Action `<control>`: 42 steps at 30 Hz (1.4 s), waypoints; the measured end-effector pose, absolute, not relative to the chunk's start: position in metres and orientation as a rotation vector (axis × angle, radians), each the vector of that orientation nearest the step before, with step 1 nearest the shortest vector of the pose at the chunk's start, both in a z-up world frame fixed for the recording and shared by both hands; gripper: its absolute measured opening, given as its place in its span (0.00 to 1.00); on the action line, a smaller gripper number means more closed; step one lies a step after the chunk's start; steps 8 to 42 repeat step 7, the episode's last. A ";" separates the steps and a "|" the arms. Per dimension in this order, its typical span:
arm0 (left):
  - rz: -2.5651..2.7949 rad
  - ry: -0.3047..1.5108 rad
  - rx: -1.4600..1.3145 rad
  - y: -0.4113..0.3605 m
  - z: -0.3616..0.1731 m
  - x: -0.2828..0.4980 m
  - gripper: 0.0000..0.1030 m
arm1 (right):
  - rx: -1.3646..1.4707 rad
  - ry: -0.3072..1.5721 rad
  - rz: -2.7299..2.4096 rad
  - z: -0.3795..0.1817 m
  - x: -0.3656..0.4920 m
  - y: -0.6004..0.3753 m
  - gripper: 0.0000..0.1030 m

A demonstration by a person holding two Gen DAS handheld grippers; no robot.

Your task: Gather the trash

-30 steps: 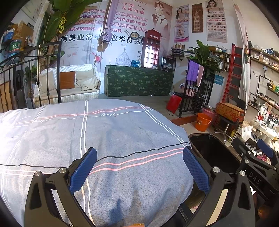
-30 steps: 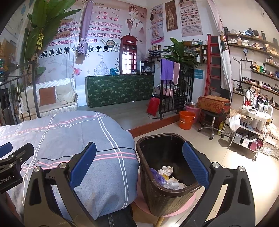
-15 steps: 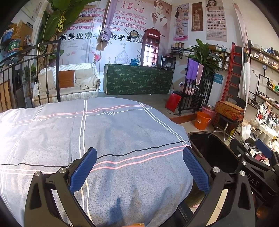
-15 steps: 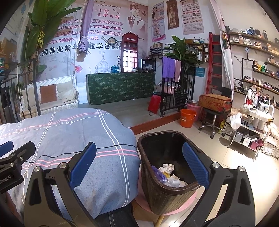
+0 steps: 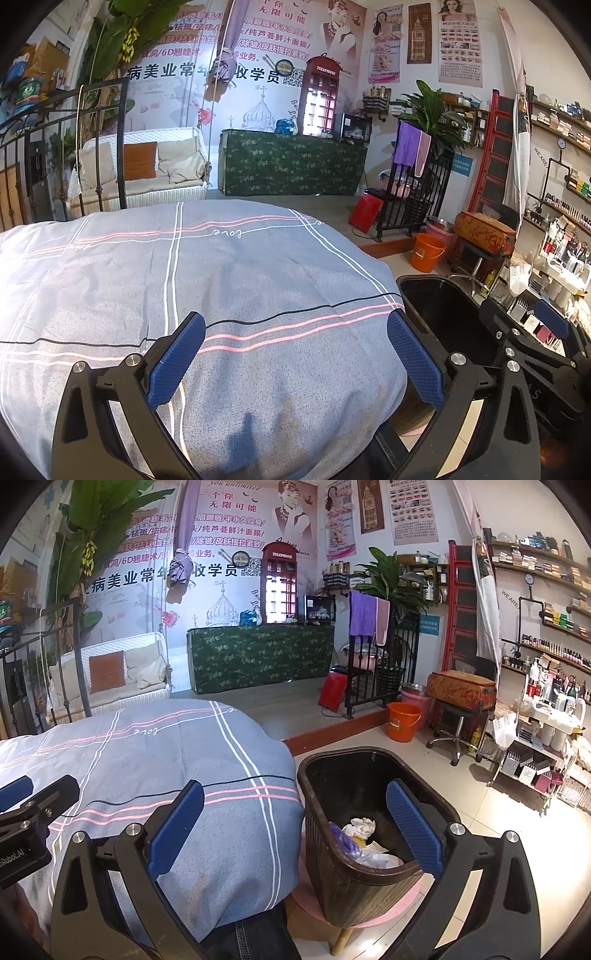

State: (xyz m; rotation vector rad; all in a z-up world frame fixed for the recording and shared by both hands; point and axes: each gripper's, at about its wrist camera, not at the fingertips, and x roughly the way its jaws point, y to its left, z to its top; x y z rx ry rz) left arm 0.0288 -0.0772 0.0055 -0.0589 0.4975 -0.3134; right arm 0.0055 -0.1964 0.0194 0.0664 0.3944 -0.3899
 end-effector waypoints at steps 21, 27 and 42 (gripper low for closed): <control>-0.315 0.508 -0.058 -0.077 0.005 0.029 0.94 | 0.080 0.398 -0.390 0.018 0.006 -0.200 0.95; -0.315 0.508 -0.058 -0.077 0.005 0.029 0.94 | 0.080 0.398 -0.390 0.018 0.006 -0.200 0.95; -0.315 0.508 -0.058 -0.077 0.005 0.029 0.94 | 0.080 0.398 -0.390 0.018 0.006 -0.200 0.95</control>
